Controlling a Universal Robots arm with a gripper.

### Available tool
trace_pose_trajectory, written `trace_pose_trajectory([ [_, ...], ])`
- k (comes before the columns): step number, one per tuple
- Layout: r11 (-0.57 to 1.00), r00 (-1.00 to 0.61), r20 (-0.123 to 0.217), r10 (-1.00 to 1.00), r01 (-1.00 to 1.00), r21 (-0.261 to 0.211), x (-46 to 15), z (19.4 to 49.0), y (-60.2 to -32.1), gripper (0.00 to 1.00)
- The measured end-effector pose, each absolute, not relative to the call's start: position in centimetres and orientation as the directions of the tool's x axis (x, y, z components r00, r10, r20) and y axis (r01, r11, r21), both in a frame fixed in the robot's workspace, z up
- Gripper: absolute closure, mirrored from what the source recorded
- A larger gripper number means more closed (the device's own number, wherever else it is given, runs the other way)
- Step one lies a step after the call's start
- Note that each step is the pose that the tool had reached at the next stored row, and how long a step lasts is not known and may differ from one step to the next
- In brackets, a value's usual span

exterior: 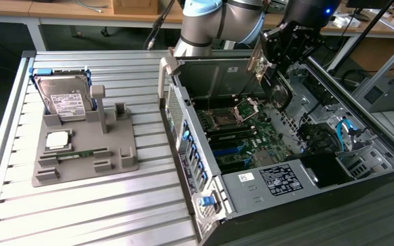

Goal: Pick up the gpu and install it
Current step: 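Pick up the gpu and move the gpu toward the slot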

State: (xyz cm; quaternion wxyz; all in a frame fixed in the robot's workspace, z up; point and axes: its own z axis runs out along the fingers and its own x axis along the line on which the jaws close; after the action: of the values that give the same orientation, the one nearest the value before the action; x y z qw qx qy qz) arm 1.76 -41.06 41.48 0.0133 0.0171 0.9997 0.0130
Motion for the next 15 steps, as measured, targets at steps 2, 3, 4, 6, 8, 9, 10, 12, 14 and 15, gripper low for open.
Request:
trace_pose_trajectory([
  [2, 0.999, -0.999, -0.026, 0.034, 0.034, 0.025, 2.0, 41.2, -41.1, 0.73],
  [3, 0.999, -0.999, -0.026, 0.034, 0.034, 0.023, 2.2, 41.1, -41.1, 0.73],
  [4, 0.999, -0.999, -0.026, 0.034, 0.034, 0.022, 2.5, 40.9, -41.1, 0.73],
  [6, 0.999, -0.999, -0.026, 0.034, 0.034, 0.019, 3.1, 40.4, -41.1, 0.73],
  [8, 0.999, -0.999, -0.026, 0.034, 0.034, 0.016, 3.5, 40.0, -41.1, 0.73],
  [9, 0.999, -0.999, -0.026, 0.034, 0.034, 0.014, 3.8, 39.8, -41.1, 0.73],
  [10, 0.999, -0.999, -0.027, 0.034, 0.034, 0.013, 4.0, 39.6, -41.1, 0.73],
  [12, 0.999, -0.999, -0.027, 0.034, 0.034, 0.013, 4.4, 39.4, -41.1, 0.73],
  [14, 0.999, -0.999, -0.026, 0.034, 0.034, 0.013, 4.6, 39.3, -41.1, 0.73],
  [15, 0.999, -0.999, -0.027, 0.034, 0.034, 0.013, 4.7, 39.3, -41.1, 0.73],
])
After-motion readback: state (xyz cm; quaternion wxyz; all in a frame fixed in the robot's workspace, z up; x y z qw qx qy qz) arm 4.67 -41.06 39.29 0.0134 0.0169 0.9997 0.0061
